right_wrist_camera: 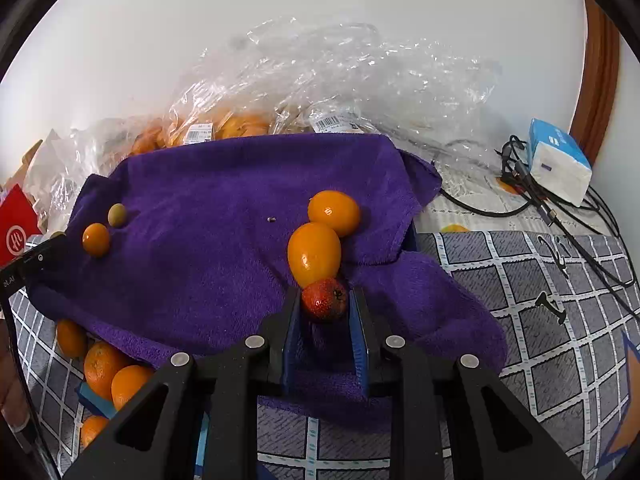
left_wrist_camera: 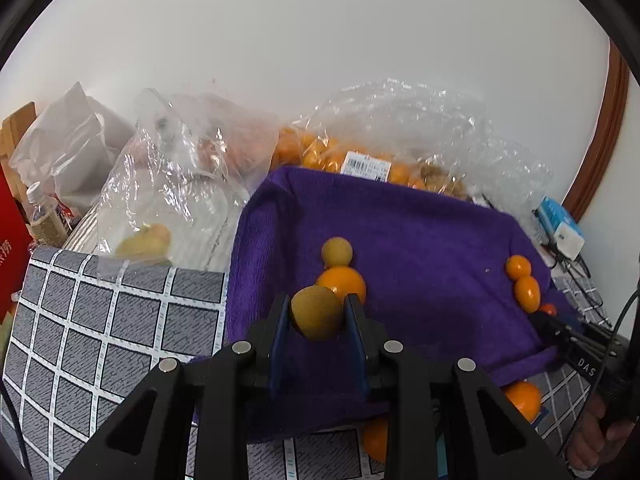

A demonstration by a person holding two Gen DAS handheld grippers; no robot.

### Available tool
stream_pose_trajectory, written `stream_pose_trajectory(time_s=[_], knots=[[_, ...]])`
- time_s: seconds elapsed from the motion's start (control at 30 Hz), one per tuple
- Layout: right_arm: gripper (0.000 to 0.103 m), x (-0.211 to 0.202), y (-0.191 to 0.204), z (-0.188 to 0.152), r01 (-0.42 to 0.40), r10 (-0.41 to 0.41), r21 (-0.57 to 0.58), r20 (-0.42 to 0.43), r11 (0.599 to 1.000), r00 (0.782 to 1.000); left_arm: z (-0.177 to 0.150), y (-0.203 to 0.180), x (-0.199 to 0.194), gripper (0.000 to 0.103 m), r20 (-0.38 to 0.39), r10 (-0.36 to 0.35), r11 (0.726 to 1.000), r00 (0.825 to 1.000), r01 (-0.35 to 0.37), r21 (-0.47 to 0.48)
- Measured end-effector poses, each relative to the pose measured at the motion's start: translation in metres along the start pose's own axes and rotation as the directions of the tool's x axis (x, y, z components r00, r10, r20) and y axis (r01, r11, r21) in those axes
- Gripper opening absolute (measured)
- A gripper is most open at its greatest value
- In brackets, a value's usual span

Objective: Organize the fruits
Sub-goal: 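Carry the strawberry onto the purple towel with the right tool while the left carries the yellow-green fruit, then open both tools to release the strawberry and yellow-green fruit on the towel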

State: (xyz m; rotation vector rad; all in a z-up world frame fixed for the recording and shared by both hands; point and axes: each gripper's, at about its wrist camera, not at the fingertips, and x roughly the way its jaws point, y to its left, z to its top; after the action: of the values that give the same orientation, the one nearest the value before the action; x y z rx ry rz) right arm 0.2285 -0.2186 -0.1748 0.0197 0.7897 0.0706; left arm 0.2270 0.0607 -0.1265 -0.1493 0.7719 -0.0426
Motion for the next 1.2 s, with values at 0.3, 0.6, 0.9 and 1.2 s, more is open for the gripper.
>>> stream_pose_trajectory(time_s=[0.3, 0.6, 0.9, 1.2], knots=[[0.024, 0.001, -0.001, 0.000, 0.000, 0.000, 0.004, 0.006, 1.000, 1.000, -0.002, 0.000, 0.009, 0.027, -0.043, -0.001, 1.000, 0.999, 0.001, 0.010], [0.037, -0.002, 0.001, 0.000, 0.012, -0.012, -0.010, 0.015, 1.000, 1.000, -0.004, -0.004, 0.013, 0.027, -0.051, 0.005, 0.999, 0.999, -0.003, 0.038], [0.044, -0.006, 0.003, 0.001, 0.032, -0.031, -0.012, 0.032, 0.999, 0.999, -0.003, -0.004, 0.013, 0.027, -0.050, -0.017, 0.999, 0.999, 0.019, 0.039], [0.044, -0.012, -0.004, 0.001, 0.013, -0.014, 0.022, 0.065, 1.000, 0.998, -0.001, -0.005, 0.001, 0.039, -0.009, -0.068, 0.997, 0.998, 0.068, 0.019]])
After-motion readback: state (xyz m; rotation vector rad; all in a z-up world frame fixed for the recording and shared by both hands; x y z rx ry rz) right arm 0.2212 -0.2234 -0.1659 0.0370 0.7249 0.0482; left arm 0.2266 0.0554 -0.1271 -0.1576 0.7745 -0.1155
